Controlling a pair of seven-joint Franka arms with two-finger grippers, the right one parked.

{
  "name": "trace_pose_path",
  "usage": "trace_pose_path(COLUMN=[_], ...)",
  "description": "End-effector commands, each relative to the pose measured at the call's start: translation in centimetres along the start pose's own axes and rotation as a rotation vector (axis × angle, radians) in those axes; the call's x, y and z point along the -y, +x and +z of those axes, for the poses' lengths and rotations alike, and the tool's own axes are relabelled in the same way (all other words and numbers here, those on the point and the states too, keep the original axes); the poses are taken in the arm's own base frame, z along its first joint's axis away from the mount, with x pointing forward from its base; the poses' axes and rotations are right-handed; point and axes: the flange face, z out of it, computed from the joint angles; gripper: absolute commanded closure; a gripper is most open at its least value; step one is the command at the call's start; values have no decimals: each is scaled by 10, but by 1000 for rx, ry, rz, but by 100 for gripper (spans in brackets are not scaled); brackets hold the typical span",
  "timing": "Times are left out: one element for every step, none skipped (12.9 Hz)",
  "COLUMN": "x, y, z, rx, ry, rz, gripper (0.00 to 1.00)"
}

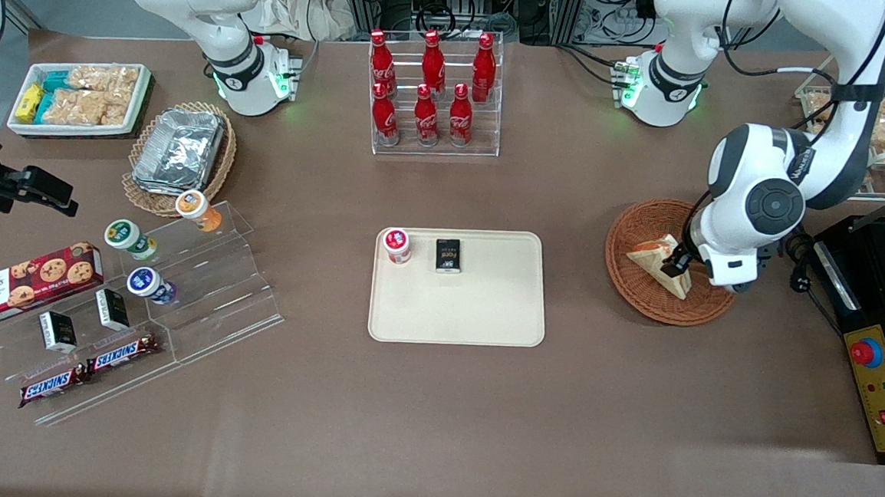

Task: Place sandwich from basket to tray
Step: 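Lower the open left gripper around the sandwich's upright edge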

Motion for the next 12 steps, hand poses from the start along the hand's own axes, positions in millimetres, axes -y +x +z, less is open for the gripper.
trace_pose_path(x=[3,2,2,3,5,6,8,7,5,4,3,2], y=[-2,-2,-4,-5,-8,-10,-10,-10,-10,-10,-9,-8], z=[14,17,25,33,42,48,54,57,60,60,58,56], rx=[-15,-13,-11,-14,-17,-20,-18,-19,-16,-17,-20,-20], ry=[-6,-5,-6,-19,-29,-43,-47,-49,-48,-54,-58,-63], rz=[-14,-16,-12,-9,-7,-3,-4,-4,-5,-14,-16,-23], gripper=[0,0,0,0,0,0,0,3,23,67,100,100])
